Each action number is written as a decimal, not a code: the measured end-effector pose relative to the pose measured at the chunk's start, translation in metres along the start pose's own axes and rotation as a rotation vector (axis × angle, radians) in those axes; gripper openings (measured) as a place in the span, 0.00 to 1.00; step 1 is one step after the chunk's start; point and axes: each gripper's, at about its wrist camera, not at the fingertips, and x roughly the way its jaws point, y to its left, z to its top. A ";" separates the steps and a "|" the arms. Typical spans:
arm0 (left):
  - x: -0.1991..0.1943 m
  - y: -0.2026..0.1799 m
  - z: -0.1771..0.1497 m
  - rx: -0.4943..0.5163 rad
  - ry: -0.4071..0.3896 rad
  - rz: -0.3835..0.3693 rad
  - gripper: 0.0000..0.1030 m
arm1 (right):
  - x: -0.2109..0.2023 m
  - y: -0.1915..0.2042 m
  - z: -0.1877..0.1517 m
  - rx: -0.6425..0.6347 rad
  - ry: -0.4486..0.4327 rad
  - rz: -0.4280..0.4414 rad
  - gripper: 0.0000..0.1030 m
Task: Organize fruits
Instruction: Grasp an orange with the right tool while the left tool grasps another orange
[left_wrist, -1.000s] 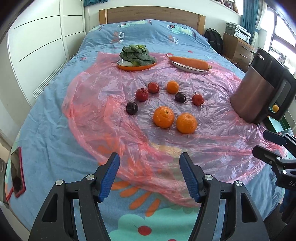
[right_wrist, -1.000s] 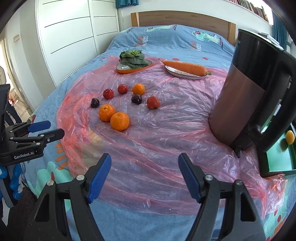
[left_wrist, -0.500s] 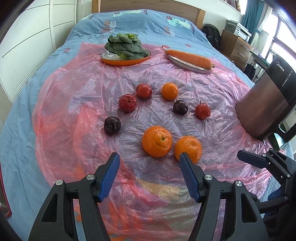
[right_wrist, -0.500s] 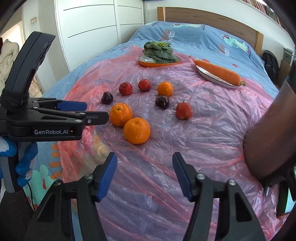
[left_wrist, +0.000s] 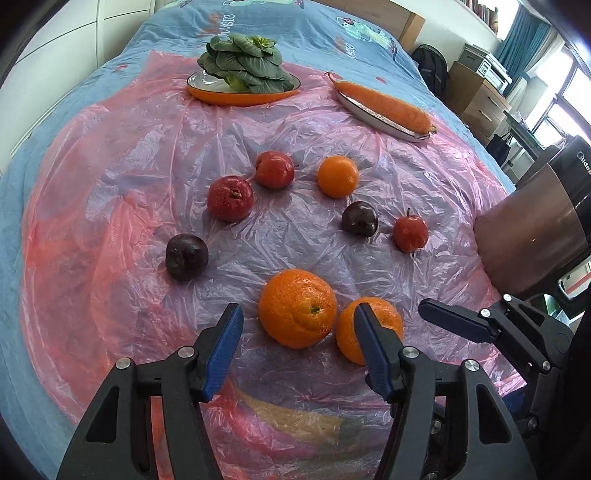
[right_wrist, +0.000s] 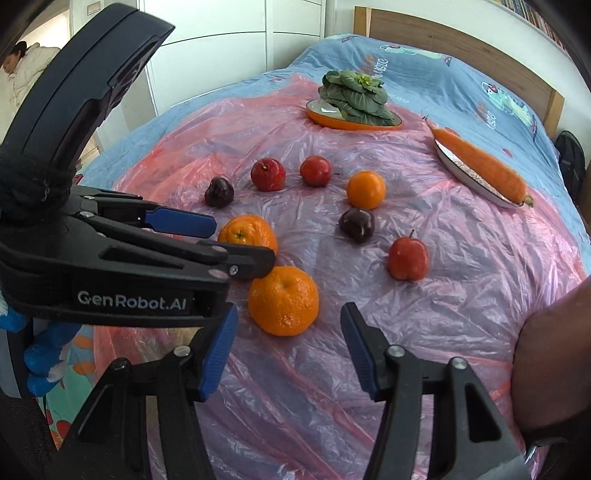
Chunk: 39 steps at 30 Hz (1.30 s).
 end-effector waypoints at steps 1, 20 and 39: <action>0.000 0.001 0.001 -0.007 0.003 -0.004 0.53 | 0.002 0.000 0.001 -0.003 0.002 0.002 0.69; 0.009 0.016 0.000 -0.153 0.025 -0.049 0.52 | 0.035 -0.003 0.005 -0.019 0.030 0.024 0.60; 0.009 0.006 -0.004 -0.121 -0.007 -0.033 0.38 | 0.037 0.001 0.007 -0.023 0.037 0.013 0.45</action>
